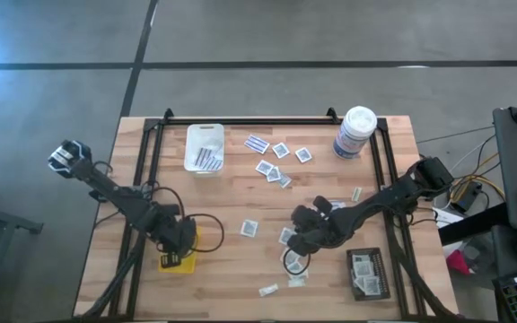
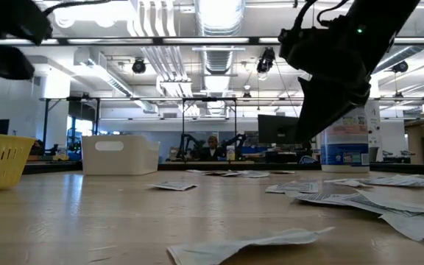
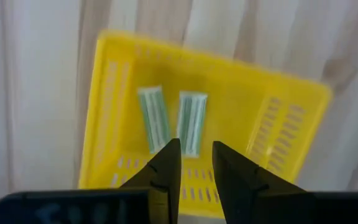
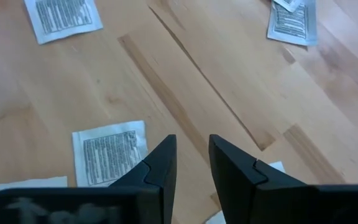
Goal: Pick & Place First Aid Supplies
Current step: Put the towelette pack into the black bin
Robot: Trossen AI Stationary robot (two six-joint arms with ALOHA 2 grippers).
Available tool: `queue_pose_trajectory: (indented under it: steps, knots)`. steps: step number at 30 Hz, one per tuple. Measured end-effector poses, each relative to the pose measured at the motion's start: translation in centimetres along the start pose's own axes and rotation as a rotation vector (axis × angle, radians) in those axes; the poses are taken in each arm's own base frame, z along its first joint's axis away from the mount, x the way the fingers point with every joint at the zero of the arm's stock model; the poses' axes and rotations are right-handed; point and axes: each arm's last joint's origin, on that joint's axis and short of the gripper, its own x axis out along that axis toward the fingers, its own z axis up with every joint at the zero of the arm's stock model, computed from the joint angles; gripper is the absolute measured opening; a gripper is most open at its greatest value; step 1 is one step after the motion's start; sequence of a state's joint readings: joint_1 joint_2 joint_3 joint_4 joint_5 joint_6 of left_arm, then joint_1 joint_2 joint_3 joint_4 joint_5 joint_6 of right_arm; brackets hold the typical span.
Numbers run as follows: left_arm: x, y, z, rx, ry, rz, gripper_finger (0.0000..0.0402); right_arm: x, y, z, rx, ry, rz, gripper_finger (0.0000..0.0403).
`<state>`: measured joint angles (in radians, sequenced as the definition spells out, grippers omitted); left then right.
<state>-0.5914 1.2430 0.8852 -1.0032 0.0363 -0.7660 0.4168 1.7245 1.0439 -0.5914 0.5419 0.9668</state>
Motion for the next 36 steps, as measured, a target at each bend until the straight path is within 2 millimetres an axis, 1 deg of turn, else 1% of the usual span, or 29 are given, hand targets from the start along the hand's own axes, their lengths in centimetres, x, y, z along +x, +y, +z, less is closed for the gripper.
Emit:
queue_pose_trajectory:
  steps: [4, 9, 15, 18, 21, 25, 30, 36]
  knots:
    - [-1.2, -0.4, 1.2, 0.055, -0.117, 0.011, 0.0083, 0.0, 0.1, 0.1, 0.004, -0.005, 0.006, 0.0083]
    - [-2.0, -0.9, 3.0, 0.161, -0.326, 0.027, 0.0084, 0.0, 0.4, 0.2, 0.021, -0.025, 0.034, 0.0075]
    - [-2.0, -1.7, 5.2, 0.279, -0.549, -0.021, 0.0081, 0.1, 1.0, 0.7, 0.051, -0.077, 0.103, 0.0075]
    - [-1.8, -2.2, 6.4, 0.342, -0.664, 0.023, 0.0081, 0.3, 1.3, 0.8, 0.077, -0.112, 0.151, 0.008]
    - [-1.2, -2.5, 7.4, 0.398, -0.733, 0.064, 0.0081, 0.3, 1.6, 0.9, 0.075, -0.14, 0.185, 0.0085]
    - [0.1, -2.8, 8.4, 0.431, -0.74, 0.088, 0.0081, 0.2, 1.8, 1.1, 0.076, -0.161, 0.209, 0.0094]
    - [2.5, -2.6, 9.5, 0.426, -0.68, 0.13, 0.0081, 0.0, 2.3, 1.6, 0.062, -0.207, 0.26, 0.011]
    - [5.5, -1.8, 10.6, 0.431, -0.587, 0.189, 0.008, -0.3, 2.9, 2.2, -0.005, -0.275, 0.308, 0.013]
